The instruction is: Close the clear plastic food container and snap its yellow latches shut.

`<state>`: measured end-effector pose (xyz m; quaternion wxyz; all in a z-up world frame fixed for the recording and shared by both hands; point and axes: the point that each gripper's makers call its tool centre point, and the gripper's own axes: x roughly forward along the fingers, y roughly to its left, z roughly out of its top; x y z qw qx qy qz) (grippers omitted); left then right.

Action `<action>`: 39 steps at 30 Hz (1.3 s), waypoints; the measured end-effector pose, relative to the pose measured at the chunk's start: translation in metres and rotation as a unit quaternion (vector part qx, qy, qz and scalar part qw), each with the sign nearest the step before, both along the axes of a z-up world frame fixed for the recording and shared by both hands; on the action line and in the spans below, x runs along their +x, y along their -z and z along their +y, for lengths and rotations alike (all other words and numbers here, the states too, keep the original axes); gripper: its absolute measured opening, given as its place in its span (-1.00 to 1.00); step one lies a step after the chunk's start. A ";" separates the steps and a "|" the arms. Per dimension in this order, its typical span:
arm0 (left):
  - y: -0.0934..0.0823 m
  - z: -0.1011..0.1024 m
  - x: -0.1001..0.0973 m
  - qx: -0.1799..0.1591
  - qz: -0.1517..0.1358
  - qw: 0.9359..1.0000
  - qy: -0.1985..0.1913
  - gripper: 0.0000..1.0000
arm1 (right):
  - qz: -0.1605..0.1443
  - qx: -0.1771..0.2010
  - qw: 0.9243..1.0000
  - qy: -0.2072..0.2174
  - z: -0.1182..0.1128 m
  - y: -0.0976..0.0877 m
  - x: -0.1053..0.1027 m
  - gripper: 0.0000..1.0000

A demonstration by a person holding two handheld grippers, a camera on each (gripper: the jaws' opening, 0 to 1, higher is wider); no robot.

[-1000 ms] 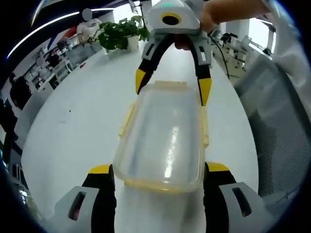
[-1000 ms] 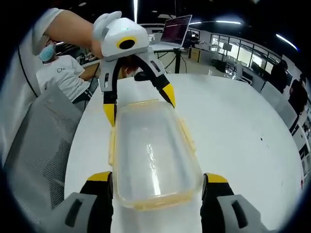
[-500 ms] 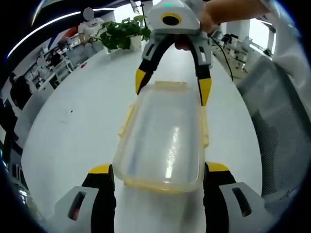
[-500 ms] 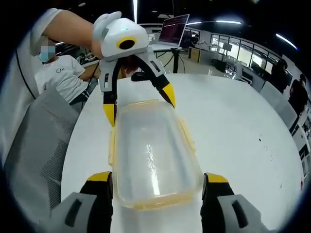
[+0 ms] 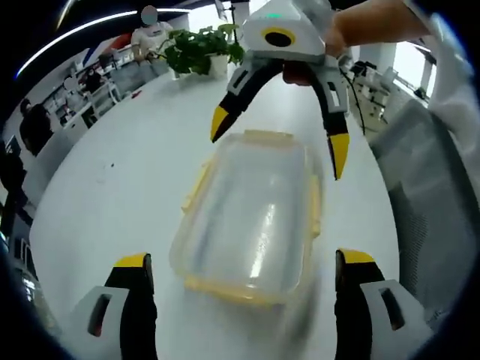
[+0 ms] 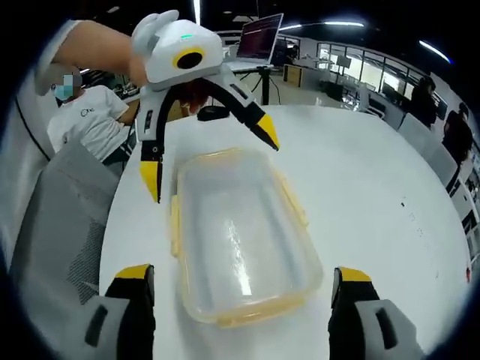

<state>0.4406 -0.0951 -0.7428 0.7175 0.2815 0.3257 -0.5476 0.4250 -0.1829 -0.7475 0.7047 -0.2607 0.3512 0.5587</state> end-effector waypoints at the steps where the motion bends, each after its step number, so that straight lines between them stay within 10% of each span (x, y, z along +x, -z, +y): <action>1: 0.000 0.000 0.000 -0.001 0.001 1.000 -0.002 0.99 | 0.000 0.001 1.000 0.000 0.000 -0.001 0.000 0.98; 39: -0.034 0.013 -0.054 -0.007 -0.019 1.000 -0.023 0.93 | -0.038 0.007 0.999 0.016 -0.003 -0.042 -0.038 0.98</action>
